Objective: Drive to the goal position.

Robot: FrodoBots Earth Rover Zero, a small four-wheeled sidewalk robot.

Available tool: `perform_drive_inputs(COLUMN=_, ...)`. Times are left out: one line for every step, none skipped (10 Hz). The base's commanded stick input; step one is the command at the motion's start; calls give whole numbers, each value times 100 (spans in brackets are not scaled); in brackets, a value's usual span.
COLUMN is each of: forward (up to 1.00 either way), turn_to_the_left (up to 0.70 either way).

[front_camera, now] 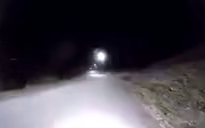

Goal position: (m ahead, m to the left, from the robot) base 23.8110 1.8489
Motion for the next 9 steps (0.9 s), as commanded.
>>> perform_drive_inputs(forward=85, turn_to_the_left=0)
perform_drive_inputs(forward=85, turn_to_the_left=0)
perform_drive_inputs(forward=85, turn_to_the_left=0)
perform_drive_inputs(forward=85, turn_to_the_left=0)
perform_drive_inputs(forward=85, turn_to_the_left=0)
perform_drive_inputs(forward=85, turn_to_the_left=0)
perform_drive_inputs(forward=85, turn_to_the_left=0)
perform_drive_inputs(forward=85, turn_to_the_left=0)
perform_drive_inputs(forward=85, turn_to_the_left=0)
